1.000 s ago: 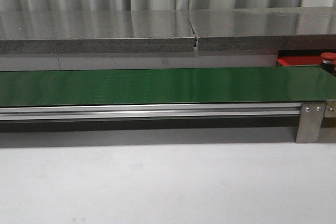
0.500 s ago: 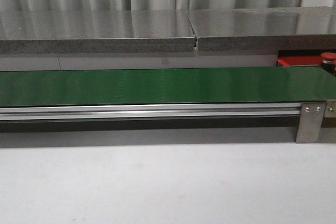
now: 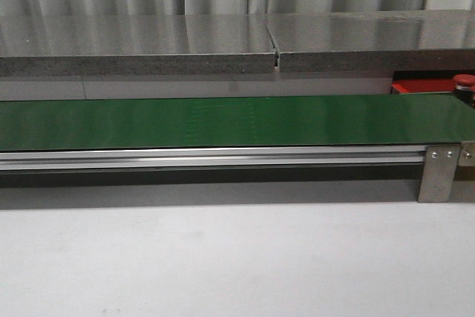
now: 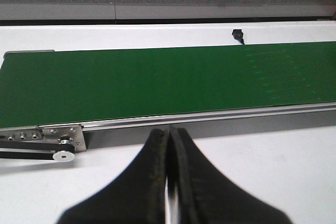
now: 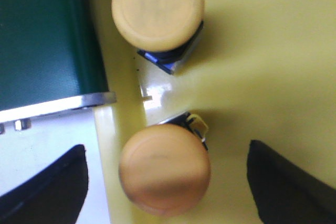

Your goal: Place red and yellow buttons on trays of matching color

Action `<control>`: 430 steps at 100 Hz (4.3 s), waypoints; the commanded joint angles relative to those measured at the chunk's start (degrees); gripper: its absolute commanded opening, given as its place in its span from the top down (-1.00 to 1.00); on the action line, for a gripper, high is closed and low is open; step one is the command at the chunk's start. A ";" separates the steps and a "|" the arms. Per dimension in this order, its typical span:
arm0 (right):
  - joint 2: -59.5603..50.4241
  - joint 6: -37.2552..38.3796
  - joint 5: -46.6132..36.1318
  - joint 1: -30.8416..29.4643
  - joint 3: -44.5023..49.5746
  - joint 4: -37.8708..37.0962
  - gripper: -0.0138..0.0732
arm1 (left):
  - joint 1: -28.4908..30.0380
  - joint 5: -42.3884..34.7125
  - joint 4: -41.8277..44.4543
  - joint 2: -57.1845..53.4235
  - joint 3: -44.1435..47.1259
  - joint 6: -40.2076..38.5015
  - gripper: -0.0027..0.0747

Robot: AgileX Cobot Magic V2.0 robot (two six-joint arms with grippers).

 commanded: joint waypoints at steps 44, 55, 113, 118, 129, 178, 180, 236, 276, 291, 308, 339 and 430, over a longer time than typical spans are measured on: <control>-19.37 0.01 8.59 -0.11 -1.65 -1.82 -0.02 | -0.47 -3.96 -0.88 0.51 -1.55 -0.17 0.98; -24.13 0.01 10.19 0.87 -1.65 -1.77 0.50 | -0.47 -3.96 -0.88 0.51 -1.55 -0.17 0.98; -46.23 -4.60 15.76 15.91 -1.65 -2.02 0.84 | -0.47 -4.37 -0.88 0.51 -1.55 -0.17 0.98; -48.00 -5.47 16.24 16.55 -1.65 -2.02 0.84 | -0.47 -4.37 -0.88 0.51 -1.55 -0.17 0.98; -51.77 -7.15 16.71 17.34 -1.48 -1.96 0.84 | -0.47 -4.37 -0.88 0.51 -1.55 -0.17 0.98; -66.06 -7.22 17.10 17.35 4.86 -1.17 0.84 | -0.47 -6.18 -1.41 0.60 -0.06 -0.17 0.98; -66.14 -7.22 17.18 17.35 4.85 -1.17 0.84 | -0.47 -6.40 -1.41 0.60 -0.06 -0.17 0.98; -66.08 -7.22 19.45 17.35 4.85 -1.95 0.84 | 9.70 -10.10 0.70 21.91 -10.43 -5.36 0.98; -66.08 -7.22 19.45 17.35 4.85 -1.95 0.84 | 26.19 -4.53 0.22 42.80 -20.76 -4.58 0.27; -66.08 -7.22 19.45 17.35 4.85 -1.95 0.84 | 30.68 -1.70 0.22 47.33 -23.31 -4.58 -0.61; -66.08 -7.22 19.45 17.35 4.85 -1.95 0.84 | 36.32 2.87 0.32 51.94 -25.44 -4.58 -0.67; -66.08 -7.22 19.45 17.35 4.85 -1.95 0.84 | 46.76 12.04 0.22 62.64 -29.66 -5.24 -0.67; -66.08 -7.22 19.45 17.35 4.85 -1.95 0.84 | 51.59 3.04 0.34 82.71 -43.67 -5.24 -0.23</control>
